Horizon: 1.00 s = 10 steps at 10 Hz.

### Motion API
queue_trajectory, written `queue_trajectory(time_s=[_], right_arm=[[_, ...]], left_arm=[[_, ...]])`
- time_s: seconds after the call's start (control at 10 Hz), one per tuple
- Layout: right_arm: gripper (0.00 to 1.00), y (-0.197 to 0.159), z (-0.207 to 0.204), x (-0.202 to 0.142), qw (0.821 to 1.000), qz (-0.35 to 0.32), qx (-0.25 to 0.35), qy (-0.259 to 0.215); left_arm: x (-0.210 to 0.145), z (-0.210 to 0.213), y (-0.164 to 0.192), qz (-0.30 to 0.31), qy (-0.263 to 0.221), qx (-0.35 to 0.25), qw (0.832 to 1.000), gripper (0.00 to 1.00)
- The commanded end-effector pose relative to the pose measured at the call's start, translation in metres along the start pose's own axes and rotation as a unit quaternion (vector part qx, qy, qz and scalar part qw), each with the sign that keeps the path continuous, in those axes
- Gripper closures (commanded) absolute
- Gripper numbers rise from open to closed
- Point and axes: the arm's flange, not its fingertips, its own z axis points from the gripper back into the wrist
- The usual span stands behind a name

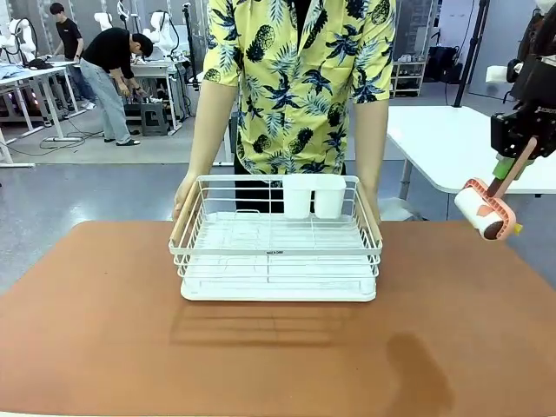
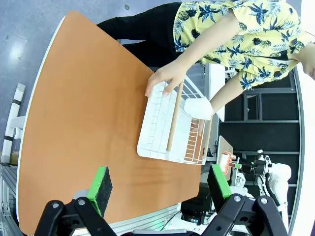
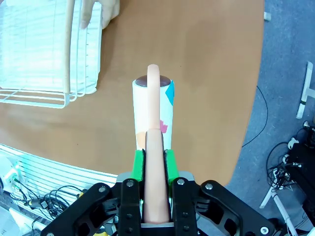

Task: Clean the table.
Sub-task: Place the Lint Roller down when the Dish drying rack is positioned in the middle of the table.

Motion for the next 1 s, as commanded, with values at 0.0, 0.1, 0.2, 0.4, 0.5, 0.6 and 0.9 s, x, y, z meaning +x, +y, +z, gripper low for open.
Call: queue_trajectory(time_s=[0.0,0.1,0.2,0.4,0.5,0.6,0.9], right_arm=[[0.79,0.0008,0.0044,0.0004,1.0,0.001,-0.001,0.002],[0.79,0.0008,0.0044,0.0004,1.0,0.001,-0.001,0.002],[0.79,0.0008,0.0044,0.0004,1.0,0.001,-0.001,0.002],[0.79,0.0008,0.0044,0.0004,1.0,0.001,-0.001,0.002],[0.79,0.0008,0.0044,0.0004,1.0,0.001,-0.001,0.002],[0.79,0.0008,0.0044,0.0004,1.0,0.001,-0.001,0.002],[0.79,0.0008,0.0044,0.0004,1.0,0.001,-0.001,0.002]], left_arm=[[-0.0002,0.0029,0.0005,-0.004,0.0,-0.011,1.0,0.0],[-0.0002,0.0029,0.0005,-0.004,0.0,-0.011,1.0,0.0],[-0.0002,0.0029,0.0005,-0.004,0.0,-0.011,1.0,0.0],[-0.0002,0.0029,0.0005,-0.004,0.0,-0.011,1.0,0.0],[-0.0002,0.0029,0.0005,-0.004,0.0,-0.011,1.0,0.0],[-0.0002,0.0029,0.0005,-0.004,0.0,-0.011,1.0,0.0],[-0.0002,0.0029,0.0005,-0.004,0.0,-0.011,1.0,0.0]])
